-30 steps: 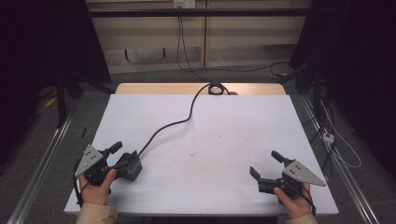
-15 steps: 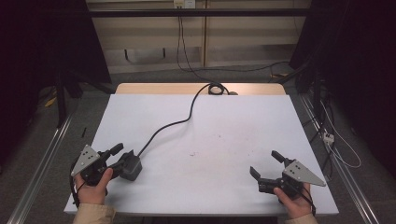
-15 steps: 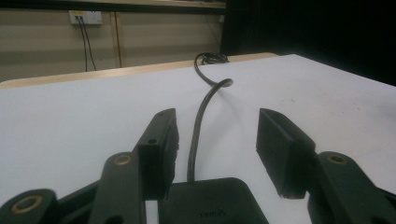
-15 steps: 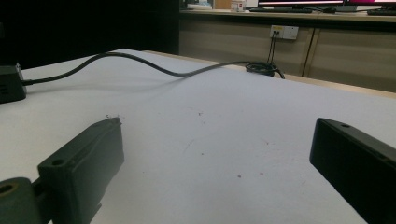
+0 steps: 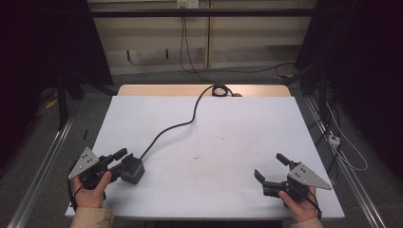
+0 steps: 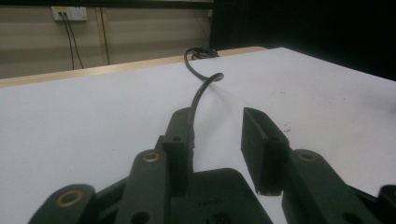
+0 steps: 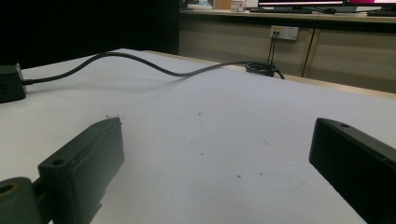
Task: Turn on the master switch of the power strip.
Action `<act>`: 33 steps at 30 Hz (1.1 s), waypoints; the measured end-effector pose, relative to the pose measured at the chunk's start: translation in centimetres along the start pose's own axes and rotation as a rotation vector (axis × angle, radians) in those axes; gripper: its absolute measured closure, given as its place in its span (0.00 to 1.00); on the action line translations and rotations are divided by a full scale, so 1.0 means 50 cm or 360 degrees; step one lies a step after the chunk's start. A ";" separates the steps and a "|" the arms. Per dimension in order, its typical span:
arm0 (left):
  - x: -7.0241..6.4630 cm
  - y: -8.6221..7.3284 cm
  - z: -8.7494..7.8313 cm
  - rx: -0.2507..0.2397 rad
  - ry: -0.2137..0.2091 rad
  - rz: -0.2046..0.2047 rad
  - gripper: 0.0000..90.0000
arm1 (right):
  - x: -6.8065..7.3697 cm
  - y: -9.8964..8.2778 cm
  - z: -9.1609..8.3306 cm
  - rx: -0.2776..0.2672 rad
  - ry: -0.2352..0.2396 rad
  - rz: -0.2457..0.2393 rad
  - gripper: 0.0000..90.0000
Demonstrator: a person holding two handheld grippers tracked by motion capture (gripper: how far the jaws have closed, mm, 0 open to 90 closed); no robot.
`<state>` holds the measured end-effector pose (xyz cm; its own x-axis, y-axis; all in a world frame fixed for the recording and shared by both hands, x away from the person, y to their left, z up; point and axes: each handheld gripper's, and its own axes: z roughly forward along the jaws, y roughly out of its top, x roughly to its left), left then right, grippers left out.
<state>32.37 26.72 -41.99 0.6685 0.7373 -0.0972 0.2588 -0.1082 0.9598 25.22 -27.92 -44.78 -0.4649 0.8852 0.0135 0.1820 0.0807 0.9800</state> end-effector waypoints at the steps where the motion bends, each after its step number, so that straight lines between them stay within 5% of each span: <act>1: 0.001 0.000 -0.001 -0.0002 -0.0005 -0.0002 0.73 | 0.000 0.000 0.000 0.0000 -0.0001 0.0000 0.03; 33: 0.005 -0.001 -0.012 0.0066 -0.0090 0.0034 0.91 | -0.001 -0.001 0.000 0.0001 0.0000 -0.0006 0.03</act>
<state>32.12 27.32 -41.92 0.7123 0.6958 -0.0926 0.2718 -0.1517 0.9503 25.24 -27.96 -44.83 -0.4658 0.8848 0.0100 0.1808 0.0841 0.9799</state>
